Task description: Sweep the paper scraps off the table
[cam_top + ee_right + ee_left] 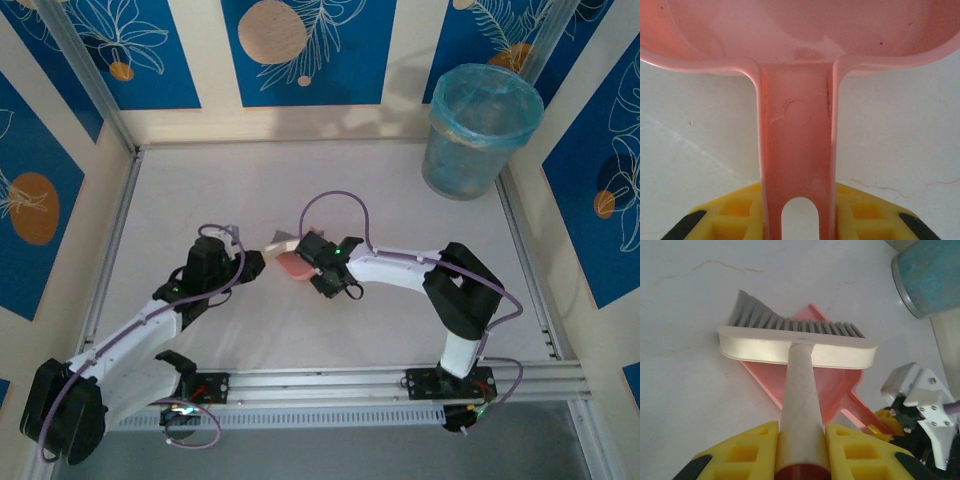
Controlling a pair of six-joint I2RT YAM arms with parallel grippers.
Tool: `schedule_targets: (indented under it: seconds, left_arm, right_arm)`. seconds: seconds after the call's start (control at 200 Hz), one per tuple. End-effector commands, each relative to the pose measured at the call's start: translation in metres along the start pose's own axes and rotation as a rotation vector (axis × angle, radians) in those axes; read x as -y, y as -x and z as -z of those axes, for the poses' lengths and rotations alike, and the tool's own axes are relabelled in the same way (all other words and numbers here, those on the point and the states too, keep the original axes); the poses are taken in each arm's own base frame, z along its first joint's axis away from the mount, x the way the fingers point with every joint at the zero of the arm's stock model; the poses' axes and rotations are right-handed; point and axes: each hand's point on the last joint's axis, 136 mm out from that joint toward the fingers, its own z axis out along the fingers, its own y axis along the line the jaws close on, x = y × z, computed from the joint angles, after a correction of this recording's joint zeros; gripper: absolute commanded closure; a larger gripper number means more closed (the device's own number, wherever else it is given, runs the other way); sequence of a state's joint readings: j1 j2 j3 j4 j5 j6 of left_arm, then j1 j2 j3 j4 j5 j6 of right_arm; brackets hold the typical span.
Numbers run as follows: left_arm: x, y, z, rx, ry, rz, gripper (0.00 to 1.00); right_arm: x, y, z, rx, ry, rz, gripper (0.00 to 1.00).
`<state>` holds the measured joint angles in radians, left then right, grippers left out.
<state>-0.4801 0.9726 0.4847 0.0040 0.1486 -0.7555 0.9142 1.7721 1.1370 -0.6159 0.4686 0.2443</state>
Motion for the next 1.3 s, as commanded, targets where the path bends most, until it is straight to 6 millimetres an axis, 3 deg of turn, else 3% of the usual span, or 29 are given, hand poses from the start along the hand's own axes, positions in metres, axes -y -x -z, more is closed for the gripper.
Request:
schedule_targets:
  seconds: [0.0,0.32,0.655,1.015,1.295]
  left_arm:
    - [0.026,0.007,0.002,0.005,-0.084,-0.04,1.0]
    - [0.024,0.019,0.023,0.111,-0.071,-0.061,1.0]
    - [0.023,0.024,0.033,0.165,-0.074,-0.057,1.0]
    - [0.021,0.03,0.047,0.232,-0.075,-0.049,1.0]
    - [0.018,0.04,0.068,0.341,-0.085,-0.04,1.0]
  right_arm:
    - [0.008,-0.013,-0.007,-0.044,-0.04,-0.014,1.0]
    - [0.014,-0.011,-0.006,-0.018,-0.08,-0.017,1.0]
    - [0.03,0.01,0.033,0.219,-0.134,-0.066,1.0]
    - [0.034,0.011,0.035,0.257,-0.133,-0.092,1.0]
    - [0.045,0.014,0.051,0.334,-0.164,-0.126,1.0]
